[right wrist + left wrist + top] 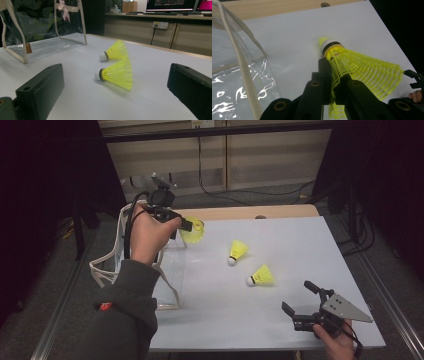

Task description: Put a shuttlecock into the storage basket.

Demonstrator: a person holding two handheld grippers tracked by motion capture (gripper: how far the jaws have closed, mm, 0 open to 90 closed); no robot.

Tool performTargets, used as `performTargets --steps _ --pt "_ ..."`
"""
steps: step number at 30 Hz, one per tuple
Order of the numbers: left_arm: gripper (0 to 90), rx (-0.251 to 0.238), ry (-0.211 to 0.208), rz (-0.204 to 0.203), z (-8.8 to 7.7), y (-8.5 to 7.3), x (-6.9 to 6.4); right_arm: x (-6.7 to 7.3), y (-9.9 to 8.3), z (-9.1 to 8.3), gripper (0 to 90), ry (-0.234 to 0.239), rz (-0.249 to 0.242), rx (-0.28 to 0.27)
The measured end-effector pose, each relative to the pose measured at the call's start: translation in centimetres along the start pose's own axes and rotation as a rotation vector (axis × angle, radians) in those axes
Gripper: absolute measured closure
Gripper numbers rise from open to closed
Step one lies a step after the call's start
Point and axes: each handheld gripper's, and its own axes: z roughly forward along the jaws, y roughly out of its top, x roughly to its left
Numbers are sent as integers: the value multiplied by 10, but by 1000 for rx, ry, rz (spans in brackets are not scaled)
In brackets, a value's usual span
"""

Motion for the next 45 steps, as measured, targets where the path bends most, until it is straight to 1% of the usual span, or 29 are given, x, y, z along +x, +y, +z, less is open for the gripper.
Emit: performTargets --steps 15,20,23,27,40,45 --pt "879 -8 16 -22 -7 4 9 0 0 0 9 0 1 -1" --pt "878 -16 28 -25 -11 5 13 0 0 0 9 0 -3 -2" --pt "878 -19 44 -35 -12 5 16 0 0 0 9 0 -2 -2" --pt "878 -19 46 -35 -14 5 19 0 0 0 9 0 -3 -1" --pt "879 -18 63 -39 -21 8 22 0 0 0 9 -1 -1 0" --pt "878 -26 71 -41 -24 9 24 0 0 0 9 -1 -3 1"
